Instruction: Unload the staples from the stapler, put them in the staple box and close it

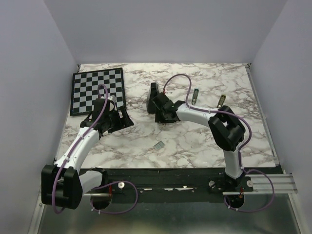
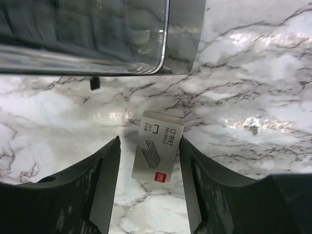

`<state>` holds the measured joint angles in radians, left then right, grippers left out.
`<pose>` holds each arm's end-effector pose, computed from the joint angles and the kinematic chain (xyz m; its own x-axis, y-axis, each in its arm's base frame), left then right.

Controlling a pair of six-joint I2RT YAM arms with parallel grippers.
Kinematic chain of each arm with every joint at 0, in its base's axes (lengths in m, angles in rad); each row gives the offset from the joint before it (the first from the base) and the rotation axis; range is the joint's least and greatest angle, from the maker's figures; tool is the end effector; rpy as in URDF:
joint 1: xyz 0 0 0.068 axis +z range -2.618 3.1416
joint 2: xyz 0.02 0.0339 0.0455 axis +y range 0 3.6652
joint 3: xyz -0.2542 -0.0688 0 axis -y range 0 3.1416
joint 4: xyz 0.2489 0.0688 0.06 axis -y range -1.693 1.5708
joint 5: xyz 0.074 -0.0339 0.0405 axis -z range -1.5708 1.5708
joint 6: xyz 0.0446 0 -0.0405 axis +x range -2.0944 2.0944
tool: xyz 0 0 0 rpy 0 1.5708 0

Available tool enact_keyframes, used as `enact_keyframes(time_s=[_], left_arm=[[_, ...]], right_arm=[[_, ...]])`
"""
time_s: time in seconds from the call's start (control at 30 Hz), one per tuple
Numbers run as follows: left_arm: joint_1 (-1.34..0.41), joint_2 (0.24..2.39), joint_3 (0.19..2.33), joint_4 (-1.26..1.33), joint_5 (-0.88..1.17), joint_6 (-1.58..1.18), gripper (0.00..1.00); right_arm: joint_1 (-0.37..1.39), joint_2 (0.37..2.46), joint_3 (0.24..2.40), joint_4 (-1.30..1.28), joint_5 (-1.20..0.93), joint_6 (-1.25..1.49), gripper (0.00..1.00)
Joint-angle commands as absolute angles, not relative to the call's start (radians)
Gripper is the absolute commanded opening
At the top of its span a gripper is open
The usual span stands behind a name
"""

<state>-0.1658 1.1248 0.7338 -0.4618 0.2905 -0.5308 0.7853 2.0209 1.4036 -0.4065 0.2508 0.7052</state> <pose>0.2347 -0.0522 0.2155 -0.8147 -0.3554 -0.4582 -0.0794 0.8510 -0.5191 0.3114 0.2957 0.1471 -0.8447 0.0434 -0.5335 -0.0605 0.9826 0.1757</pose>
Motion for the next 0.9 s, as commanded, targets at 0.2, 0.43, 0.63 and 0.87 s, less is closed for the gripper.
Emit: enact_keyframes(time_s=[0.2,0.43,0.63,0.87], left_arm=[[-0.169,1.098,0.719,-0.456,0.311,-0.523,0.86],[-0.172,1.088,0.715,-0.459,0.304,-0.523,0.86],[-0.172,1.091,0.715,-0.459,0.301,-0.525,0.86],[-0.172,1.101,0.718,-0.459,0.298,-0.525,0.86]], right_arm=[[0.85,2.051,1.436,-0.495,0.353,0.692,0.54],[0.85,2.031,1.402,-0.502,0.396,0.735,0.5],[0.853,1.985,1.336,-0.421,0.377,0.681,0.48],[0.874,1.924,1.259,-0.396,0.376,0.647,0.46]])
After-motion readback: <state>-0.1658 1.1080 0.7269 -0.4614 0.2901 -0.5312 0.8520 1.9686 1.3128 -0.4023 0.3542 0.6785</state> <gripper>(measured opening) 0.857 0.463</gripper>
